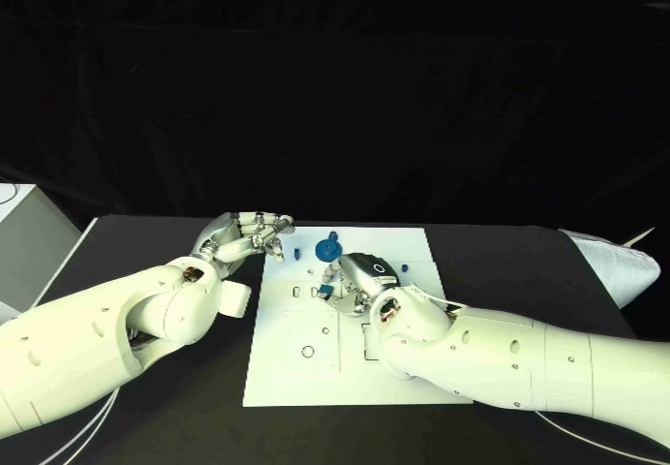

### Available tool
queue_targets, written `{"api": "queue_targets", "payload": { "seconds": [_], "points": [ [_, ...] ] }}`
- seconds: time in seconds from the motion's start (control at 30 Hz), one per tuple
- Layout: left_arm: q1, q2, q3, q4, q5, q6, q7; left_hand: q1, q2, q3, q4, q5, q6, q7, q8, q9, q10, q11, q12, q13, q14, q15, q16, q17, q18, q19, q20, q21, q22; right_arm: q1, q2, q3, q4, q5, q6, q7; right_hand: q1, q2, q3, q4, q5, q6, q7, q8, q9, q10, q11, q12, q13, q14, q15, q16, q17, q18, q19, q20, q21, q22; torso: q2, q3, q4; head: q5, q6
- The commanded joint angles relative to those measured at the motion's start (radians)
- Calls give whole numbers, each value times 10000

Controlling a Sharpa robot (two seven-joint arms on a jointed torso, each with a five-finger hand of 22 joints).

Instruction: Assemble the parts on the task board

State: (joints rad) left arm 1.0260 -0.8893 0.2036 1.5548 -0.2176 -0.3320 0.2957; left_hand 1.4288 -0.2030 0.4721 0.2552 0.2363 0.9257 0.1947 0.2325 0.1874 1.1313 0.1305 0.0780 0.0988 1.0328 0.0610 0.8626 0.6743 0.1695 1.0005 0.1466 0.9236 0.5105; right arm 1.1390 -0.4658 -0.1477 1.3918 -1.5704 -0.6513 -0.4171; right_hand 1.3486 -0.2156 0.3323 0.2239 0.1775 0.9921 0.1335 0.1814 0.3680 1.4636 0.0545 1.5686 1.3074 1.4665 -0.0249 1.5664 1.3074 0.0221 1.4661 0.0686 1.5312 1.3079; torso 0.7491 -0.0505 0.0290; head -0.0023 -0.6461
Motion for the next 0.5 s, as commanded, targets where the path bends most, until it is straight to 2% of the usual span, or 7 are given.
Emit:
{"api": "queue_targets", "payload": {
  "seconds": [0.03, 0.5],
  "points": [
    [1, 16, 4, 15, -29, 105, 27, -120, -1, 45, -12, -44, -18, -52, 69, 8, 22, -33, 49, 16, 13, -49, 45, -8, 152, -75, 29, 35, 9, -10, -56, -2, 111, -139, -107, 121, -63, -125, -106, 63, 16, -71, 44, -41, -24, 1072, 21, 21, 2634, 1043, 12, 44, 2634, -95, 858, 78, -26, 2207, 3, -1, 0, 11, 15],
    [-3, -15, 3, 23, -29, 108, 30, -120, -1, 45, -12, -44, -18, -52, 69, 8, 22, -33, 49, 16, 13, -49, 45, -8, 152, -75, 29, 35, 9, -34, -325, -1, 348, -285, 209, -60, -118, -210, -365, 175, -10, -139, 65, -61, -49, 1072, 40, 21, 2634, 1043, 66, 44, 2634, -97, 861, 126, -22, 2214, 0, -2, -9, 41, -26]
  ]
}}
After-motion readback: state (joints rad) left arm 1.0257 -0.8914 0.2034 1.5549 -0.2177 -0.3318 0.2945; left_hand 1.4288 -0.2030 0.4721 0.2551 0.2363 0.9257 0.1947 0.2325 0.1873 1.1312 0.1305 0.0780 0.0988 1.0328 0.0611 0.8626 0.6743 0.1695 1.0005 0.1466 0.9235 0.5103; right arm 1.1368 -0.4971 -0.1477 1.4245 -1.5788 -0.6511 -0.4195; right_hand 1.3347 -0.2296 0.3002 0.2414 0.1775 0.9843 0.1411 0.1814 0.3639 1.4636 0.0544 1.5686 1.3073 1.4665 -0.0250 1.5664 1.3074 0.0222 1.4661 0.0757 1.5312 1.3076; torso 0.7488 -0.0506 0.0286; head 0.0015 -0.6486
